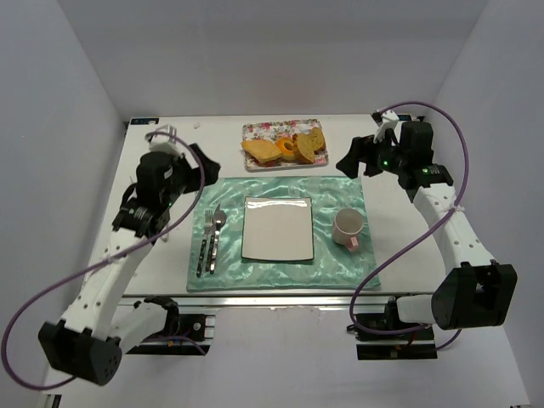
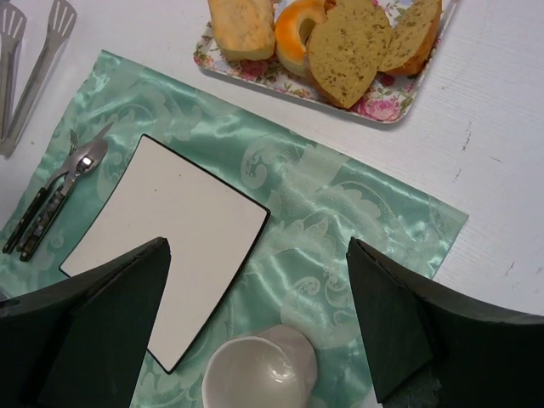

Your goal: Place the bread

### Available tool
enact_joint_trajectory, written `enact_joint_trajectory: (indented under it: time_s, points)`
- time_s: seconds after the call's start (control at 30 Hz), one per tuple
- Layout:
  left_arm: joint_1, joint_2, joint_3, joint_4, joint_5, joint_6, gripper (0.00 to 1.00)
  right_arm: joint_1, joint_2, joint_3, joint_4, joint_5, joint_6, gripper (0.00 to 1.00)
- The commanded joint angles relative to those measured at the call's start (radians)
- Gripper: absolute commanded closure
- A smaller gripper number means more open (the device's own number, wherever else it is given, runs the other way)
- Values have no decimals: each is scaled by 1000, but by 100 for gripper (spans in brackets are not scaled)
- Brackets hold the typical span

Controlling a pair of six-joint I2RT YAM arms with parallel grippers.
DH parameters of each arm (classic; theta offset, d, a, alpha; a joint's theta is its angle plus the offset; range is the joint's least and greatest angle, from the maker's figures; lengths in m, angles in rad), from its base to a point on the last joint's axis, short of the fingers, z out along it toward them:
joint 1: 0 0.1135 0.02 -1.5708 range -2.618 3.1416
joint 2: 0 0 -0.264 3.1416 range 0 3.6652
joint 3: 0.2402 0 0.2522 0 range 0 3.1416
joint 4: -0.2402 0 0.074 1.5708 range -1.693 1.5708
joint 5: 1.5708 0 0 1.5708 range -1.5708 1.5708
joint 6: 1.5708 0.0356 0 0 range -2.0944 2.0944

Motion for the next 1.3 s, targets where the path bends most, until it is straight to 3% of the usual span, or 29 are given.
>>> enact_joint_trajectory:
  time_s: [0.0,0.07,0.1,0.17,0.2,0.27,0.3,0.33,0.37,0.4,0.43,0.47,0.5,0.53,0.7,0.9,1.27]
  points:
    - [11,-113,-66,-219,-250,-34,12,-9,-12,40,-5,-65,-57,11]
    - [14,-149,-84,-330,-356,-51,34,-12,-20,23,-18,-159,-177,11]
    - [20,-157,-87,-361,-385,-57,64,-12,-20,19,-29,-237,-287,11]
    - [35,-163,-92,-435,-430,-65,83,-10,-17,11,-57,-337,-370,11]
    - [61,-159,-103,-445,-445,-59,88,-9,-12,10,-72,-392,-396,19]
    - [96,-148,-118,-452,-439,-30,87,-6,3,2,-63,-432,-387,42]
    - [140,-133,-138,-445,-413,-14,79,-4,11,2,-61,-438,-383,81]
    - [167,-119,-146,-443,-397,8,70,-3,19,3,-61,-435,-369,94]
    - [197,-105,-155,-431,-372,30,59,-3,35,5,-63,-437,-366,97]
    - [255,-78,-163,-422,-343,51,45,0,42,14,-70,-450,-366,83]
    - [276,-62,-173,-417,-315,70,20,-1,48,17,-77,-457,-364,62]
    - [288,-47,-173,-387,-294,102,14,2,58,20,-77,-460,-355,25]
    - [331,-27,-175,-371,-269,131,10,2,62,20,-77,-460,-349,13]
    - [345,34,-151,-382,-254,150,4,4,63,20,-66,-461,-335,11]
    - [405,249,-97,-377,-235,242,2,4,57,-10,-14,-452,-295,11]
    - [471,440,-100,-173,-56,340,5,5,66,-10,8,-457,-260,11]
    - [474,643,-43,-70,-56,383,10,4,83,-3,22,-455,-226,11]
